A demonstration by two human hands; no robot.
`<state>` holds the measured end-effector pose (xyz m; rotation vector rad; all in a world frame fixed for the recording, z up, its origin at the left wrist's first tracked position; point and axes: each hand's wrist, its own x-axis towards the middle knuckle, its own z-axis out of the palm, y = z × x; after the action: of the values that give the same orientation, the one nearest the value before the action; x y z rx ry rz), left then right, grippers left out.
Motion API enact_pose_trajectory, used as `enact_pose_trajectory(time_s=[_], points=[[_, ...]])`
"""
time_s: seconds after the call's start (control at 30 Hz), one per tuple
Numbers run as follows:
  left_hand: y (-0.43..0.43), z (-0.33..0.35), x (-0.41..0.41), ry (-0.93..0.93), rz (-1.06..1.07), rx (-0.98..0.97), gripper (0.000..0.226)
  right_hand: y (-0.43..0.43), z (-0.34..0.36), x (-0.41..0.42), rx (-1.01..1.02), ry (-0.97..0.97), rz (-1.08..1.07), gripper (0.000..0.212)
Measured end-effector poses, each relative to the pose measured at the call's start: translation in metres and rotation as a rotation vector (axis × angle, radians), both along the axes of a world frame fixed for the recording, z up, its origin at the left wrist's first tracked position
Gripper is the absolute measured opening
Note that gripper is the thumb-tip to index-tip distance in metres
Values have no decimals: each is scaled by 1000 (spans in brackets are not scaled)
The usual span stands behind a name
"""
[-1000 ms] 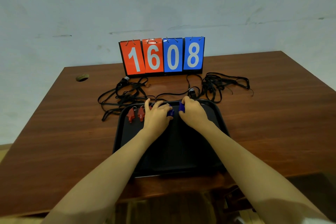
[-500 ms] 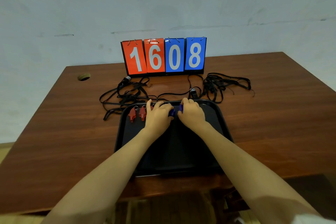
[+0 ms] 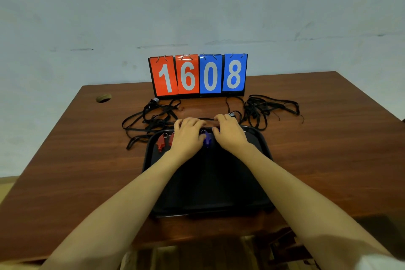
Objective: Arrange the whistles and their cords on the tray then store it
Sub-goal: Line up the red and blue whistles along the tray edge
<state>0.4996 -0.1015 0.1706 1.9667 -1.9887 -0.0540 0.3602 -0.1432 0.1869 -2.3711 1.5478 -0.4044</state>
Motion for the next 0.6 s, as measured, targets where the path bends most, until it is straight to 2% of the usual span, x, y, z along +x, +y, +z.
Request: enact_pose_trajectory(time_s=[0.13,0.27,0.47,0.6], points=[[-18,15,35,-81,129,29,39,-23,13,24,-34,51,76,40],[-39,21,87,-89,268,162,41,-52,15,55,-26,244,67,40],[-75,8,132,20,337,214,50,-91,12,57,92,567,-176,48],[-100,-2,135,88,370,251,48,-103,3,44,228,604,-249,53]])
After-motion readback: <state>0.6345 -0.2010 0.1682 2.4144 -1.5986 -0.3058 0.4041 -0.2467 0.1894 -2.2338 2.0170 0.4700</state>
